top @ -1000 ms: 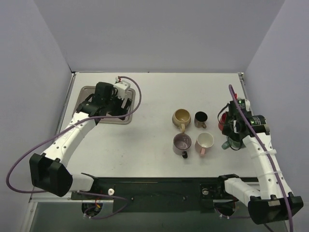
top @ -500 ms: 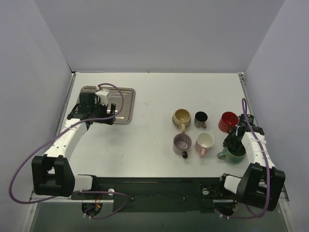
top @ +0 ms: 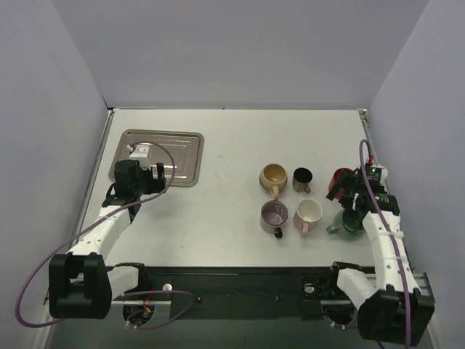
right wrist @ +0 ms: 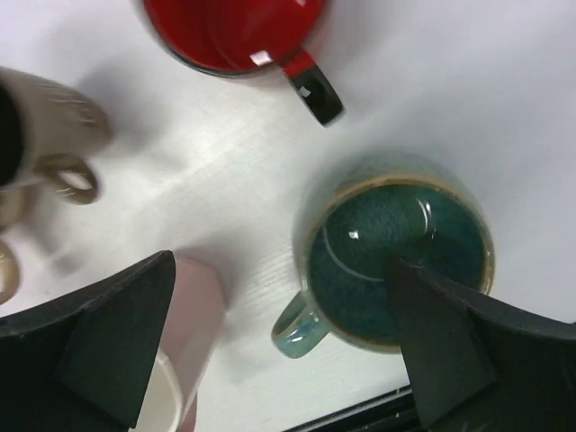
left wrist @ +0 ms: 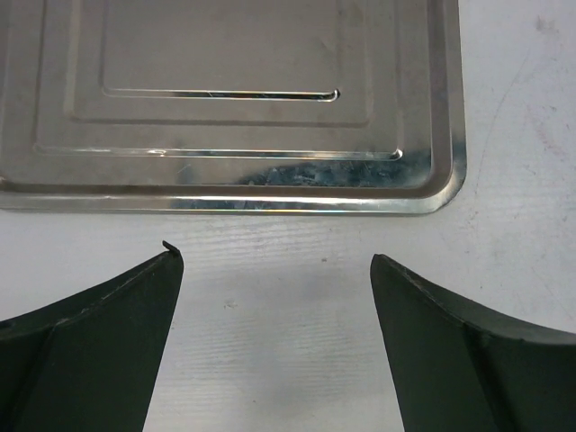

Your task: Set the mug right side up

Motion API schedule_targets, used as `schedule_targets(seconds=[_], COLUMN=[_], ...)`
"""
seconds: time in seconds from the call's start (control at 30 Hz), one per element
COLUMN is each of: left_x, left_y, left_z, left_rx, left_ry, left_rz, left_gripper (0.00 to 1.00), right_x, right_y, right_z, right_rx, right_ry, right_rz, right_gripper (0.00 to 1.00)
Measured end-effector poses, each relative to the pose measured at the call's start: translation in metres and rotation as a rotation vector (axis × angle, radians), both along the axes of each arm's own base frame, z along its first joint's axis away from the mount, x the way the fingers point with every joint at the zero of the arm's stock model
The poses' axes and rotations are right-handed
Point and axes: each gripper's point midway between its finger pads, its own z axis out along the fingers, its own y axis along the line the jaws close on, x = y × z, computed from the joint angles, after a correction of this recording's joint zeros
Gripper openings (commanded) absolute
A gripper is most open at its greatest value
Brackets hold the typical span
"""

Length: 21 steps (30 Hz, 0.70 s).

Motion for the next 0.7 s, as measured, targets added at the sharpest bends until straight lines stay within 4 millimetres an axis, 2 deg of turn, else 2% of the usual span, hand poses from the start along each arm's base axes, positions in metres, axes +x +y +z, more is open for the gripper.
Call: schedule_targets(seconds=[0.07,0.2,0.27,0.33,0.4,0.47,0.53,0.6,0.7], left_x=[-0.001,0.000,-0.001,-0.003,-0.008,-0.017,-0.024,-0.028,-0.028], left_y=[0.003,0.010,0.014,0.016,0.019,0.021,0.023,0.024,0.024], left_z=[0.006,0.033,0.041,0.046,0.042,0.027,0.012,0.004,0.005], left_rx=[-0.010,-0.017,-0.011,-0.008,-0.003,0.009,0.019,0.022,0.018], left_ry=[-0.043,-0.123,-0.149,-0.177,-0.197,-0.181,-0.150,-0.130,-0.132], left_rz=[0.033,0.087,0.107,0.122,0.131,0.137,0.142,0.146,0.151], left_gripper=[0.96,0.97,0.97,0.97,0.97,0.97,0.97,0.97,0.97], right_x=[0.009,0.018,0.012,0.009,0.009,0.007,0.004,0.002,0.002], right_y=[0.003,0.028,0.032,0.030,0.029,0.028,0.028,0.028,0.027], right_z=[0.031,0.095,0.108,0.104,0.089,0.063,0.046,0.040,0.047], right_rx=[-0.075,-0.169,-0.192,-0.210,-0.218,-0.219,-0.218,-0.215,-0.218], right_ry=[-0.112,-0.469,-0.635,-0.719,-0.731,-0.703,-0.684,-0.689,-0.719], right_rz=[0.046,0.179,0.187,0.177,0.172,0.171,0.173,0.170,0.158], right_gripper=[0.95,0.95,0.95,0.95,0.95,0.95,0.95,0.95,0.96])
